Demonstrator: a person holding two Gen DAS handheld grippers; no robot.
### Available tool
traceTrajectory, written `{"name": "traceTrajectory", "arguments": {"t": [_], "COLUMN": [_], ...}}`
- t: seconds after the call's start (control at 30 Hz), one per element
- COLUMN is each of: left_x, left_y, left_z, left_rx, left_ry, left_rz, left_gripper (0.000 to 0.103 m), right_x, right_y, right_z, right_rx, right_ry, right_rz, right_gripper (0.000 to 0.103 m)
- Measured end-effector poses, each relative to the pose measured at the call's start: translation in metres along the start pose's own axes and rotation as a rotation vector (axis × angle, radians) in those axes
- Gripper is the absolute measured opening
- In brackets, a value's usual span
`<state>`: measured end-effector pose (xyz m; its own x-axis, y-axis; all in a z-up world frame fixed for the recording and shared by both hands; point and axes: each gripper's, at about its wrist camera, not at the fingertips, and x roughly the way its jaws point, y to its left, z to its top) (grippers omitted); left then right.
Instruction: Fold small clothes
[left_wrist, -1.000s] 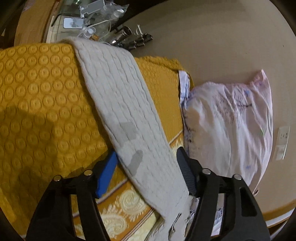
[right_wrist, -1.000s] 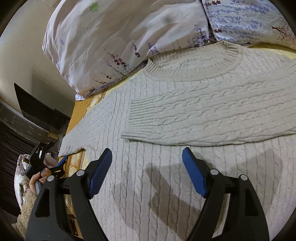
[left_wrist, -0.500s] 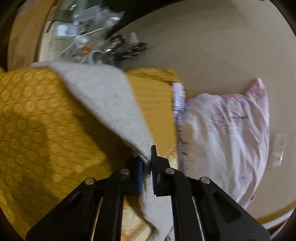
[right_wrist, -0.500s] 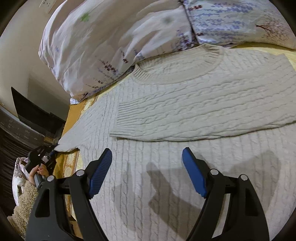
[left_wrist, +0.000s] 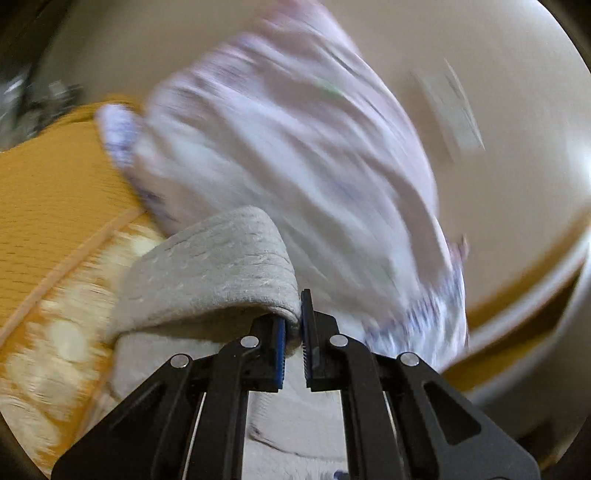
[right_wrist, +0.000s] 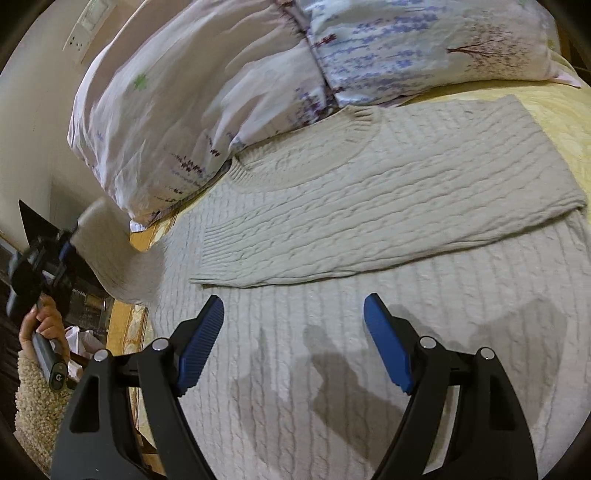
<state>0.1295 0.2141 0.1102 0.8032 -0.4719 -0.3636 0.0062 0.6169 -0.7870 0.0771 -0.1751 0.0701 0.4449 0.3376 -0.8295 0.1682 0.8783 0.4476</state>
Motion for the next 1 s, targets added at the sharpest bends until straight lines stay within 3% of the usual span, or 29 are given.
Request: {"name": "traceTrajectory", "arguments": {"t": [0.17, 0.33, 0.47, 0.53, 0.6, 0.67, 0.8, 0.9, 1.0], "left_x": [0.068, 0.130, 0.144, 0.144, 0.132, 0.112, 0.069, 0.055, 0.053], "left_y": [-0.056, -0.071, -0.063, -0.057, -0.057, -0.058, -0.049, -0.014, 0.016], "left_z": [-0.066, -0.142, -0.168, -0.169, -0.162, -0.157, -0.126, -0.098, -0.085], "left_rx": [0.124, 0.241, 0.261, 0.232, 0.216, 0.222, 0.231, 0.154, 0.055], "left_ry": [0.173, 0.379, 0.460, 0.489, 0.496, 0.464, 0.371, 0.316, 0.294], "left_rz": [-0.035, 0.068, 0.131, 0.123, 0.101, 0.077, 0.051, 0.151, 0.192], "left_gripper": [0.006, 0.006, 0.008, 0.021, 0.058, 0.074, 0.074, 0.074, 0.074], "right_x": [-0.014, -0.028, -0.036, -0.038, -0.037, -0.035, -0.024, -0.003, 0.024], "right_y": [-0.024, -0.048, -0.058, -0.056, -0.049, -0.034, 0.009, 0.054, 0.095], "right_z": [-0.003, -0.007, -0.005, 0.001, 0.007, 0.016, 0.031, 0.041, 0.041], "right_rx": [0.035, 0.065, 0.060, 0.037, 0.001, -0.060, -0.213, -0.351, -0.500], "right_ry": [-0.019, -0.036, -0.049, -0.057, -0.066, -0.077, -0.091, -0.078, -0.051], "right_rz": [-0.022, -0.060, -0.085, -0.089, -0.085, -0.069, -0.020, 0.031, 0.030], "right_gripper": [0.078, 0.078, 0.078, 0.078, 0.078, 0.076, 0.065, 0.057, 0.050]}}
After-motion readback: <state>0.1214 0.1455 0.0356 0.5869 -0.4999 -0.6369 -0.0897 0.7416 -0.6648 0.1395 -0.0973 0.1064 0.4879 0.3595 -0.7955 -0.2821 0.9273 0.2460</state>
